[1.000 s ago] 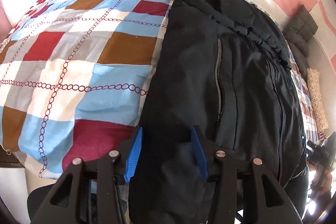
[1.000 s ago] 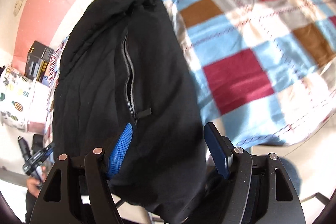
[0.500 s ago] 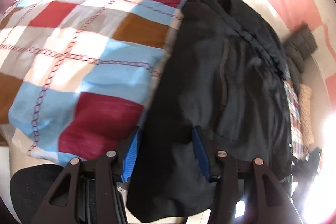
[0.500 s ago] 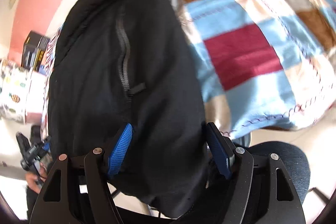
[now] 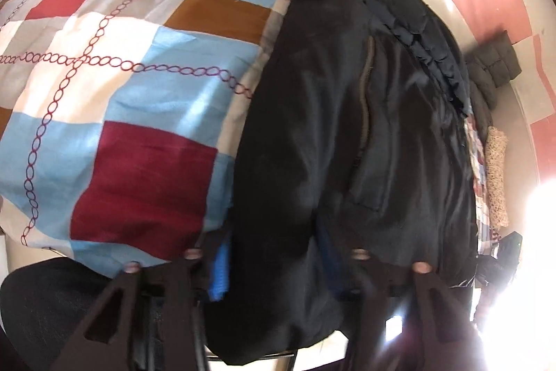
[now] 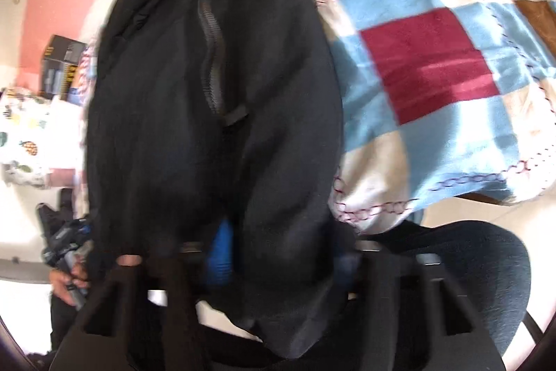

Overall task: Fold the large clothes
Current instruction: 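Grasp the coat hem with both tools and lift it toward the collar, then carry the raised hem over the coat body toward the collar with both tools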

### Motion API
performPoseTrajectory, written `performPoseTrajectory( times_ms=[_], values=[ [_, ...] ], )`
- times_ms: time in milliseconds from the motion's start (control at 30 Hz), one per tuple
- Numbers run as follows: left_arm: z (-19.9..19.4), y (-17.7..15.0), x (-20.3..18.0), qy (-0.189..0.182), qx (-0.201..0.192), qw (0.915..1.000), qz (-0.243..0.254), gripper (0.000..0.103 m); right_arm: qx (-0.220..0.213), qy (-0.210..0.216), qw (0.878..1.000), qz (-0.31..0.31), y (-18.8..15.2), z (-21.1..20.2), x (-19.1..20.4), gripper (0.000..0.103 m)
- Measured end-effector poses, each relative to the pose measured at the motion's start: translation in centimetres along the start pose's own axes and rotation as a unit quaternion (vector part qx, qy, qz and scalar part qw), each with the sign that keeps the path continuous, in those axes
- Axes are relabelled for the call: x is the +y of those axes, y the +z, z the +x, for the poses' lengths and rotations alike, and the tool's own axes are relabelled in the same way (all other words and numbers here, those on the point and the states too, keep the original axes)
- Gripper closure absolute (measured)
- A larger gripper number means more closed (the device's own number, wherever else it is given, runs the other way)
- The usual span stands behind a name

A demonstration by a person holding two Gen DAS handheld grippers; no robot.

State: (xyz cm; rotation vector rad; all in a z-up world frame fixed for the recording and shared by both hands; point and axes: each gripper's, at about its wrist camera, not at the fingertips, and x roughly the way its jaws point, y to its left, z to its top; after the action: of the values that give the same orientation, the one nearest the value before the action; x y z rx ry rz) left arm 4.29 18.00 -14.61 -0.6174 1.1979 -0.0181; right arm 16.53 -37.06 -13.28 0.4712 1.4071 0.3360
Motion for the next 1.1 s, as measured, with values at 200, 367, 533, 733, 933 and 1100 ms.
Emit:
performPoseTrajectory(
  times_ms=[200, 367, 533, 733, 933, 1100],
  values=[
    [-2.7, -0.1, -2.5, -0.026, -0.033, 0.9982, 0.043, 0.086, -0.042, 0.047, 0.998, -0.029, 0.0, -2.7, 2.9, 0.083],
    [-5.8, 1.0, -3.1, -0.088, -0.065, 0.9931, 0.043, 0.087, -0.077, 0.080, 0.993, -0.033, 0.5, -4.7, 4.0, 0.084],
    [-7.7, 2.3, -4.6, -0.123, -0.090, 0.9871, 0.050, 0.088, -0.103, 0.108, 0.988, -0.023, 1.4, -6.2, 4.1, 0.084],
    [-9.8, 4.1, -6.9, -0.142, -0.124, 0.9797, 0.070, 0.088, -0.144, 0.118, 0.982, -0.030, 2.3, -8.5, 5.6, 0.084],
    [-11.8, 7.0, -8.4, -0.157, -0.154, 0.9727, 0.073, 0.088, -0.178, 0.136, 0.974, -0.037, 5.5, -11.7, 6.4, 0.084],
    [-12.3, 10.0, -9.3, -0.166, -0.171, 0.9688, 0.067, 0.088, -0.196, 0.149, 0.969, -0.029, 8.2, -12.6, 6.7, 0.084]
  ],
)
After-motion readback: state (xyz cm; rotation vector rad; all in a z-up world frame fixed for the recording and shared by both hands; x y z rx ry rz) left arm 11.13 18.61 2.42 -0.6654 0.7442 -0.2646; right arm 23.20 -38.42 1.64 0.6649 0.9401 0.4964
